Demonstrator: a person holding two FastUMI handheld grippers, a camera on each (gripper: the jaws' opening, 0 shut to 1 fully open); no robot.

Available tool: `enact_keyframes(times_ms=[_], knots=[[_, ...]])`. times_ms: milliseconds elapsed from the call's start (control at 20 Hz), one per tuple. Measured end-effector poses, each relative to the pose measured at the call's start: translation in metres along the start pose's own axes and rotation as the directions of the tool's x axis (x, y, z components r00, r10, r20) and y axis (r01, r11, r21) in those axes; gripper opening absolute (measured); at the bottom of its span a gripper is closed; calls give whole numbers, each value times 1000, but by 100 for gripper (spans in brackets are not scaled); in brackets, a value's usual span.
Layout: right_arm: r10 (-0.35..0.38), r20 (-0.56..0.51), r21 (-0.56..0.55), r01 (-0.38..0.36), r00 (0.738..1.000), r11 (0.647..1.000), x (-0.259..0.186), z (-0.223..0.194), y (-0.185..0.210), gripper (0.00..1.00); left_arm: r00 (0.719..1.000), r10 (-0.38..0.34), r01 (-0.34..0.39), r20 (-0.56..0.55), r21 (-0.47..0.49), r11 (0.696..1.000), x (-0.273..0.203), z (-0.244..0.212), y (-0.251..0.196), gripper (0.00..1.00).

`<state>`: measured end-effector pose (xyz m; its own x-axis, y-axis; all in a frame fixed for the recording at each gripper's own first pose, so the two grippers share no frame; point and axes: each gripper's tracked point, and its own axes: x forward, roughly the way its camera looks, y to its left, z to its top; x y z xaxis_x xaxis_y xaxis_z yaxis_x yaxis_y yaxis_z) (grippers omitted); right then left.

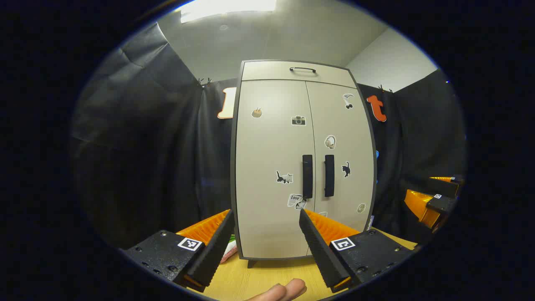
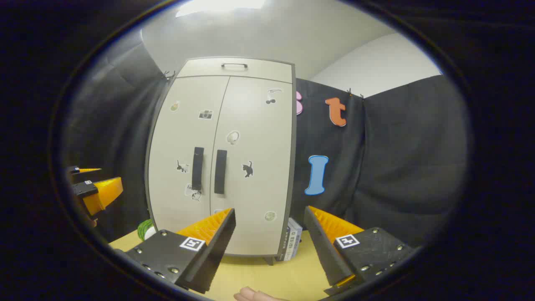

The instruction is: Open the right door of the double-door shoe cabinet with the right hand, and open the left door with the left hand.

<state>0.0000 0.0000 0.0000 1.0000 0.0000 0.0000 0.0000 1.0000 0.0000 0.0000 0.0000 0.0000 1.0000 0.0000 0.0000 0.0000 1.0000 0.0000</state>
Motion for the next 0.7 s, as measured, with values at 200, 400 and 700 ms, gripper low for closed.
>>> enact_keyframes(times_ms=[200, 400, 700], knots=[[-6, -20, -7, 6, 1000, 1000, 0, -2, -3, 98, 1000, -3, 3, 19, -1, 1000, 2, 5, 5, 96], [39, -34, 9, -39, 999, 999, 6, -5, 4, 98, 1000, -28, 28, -13, -5, 1000, -7, -4, 6, 96], [24, -43, 1, -24, 999, 1000, 15, -10, 2, 94, 1000, -24, 24, 0, 2, 1000, -12, -2, 10, 96]])
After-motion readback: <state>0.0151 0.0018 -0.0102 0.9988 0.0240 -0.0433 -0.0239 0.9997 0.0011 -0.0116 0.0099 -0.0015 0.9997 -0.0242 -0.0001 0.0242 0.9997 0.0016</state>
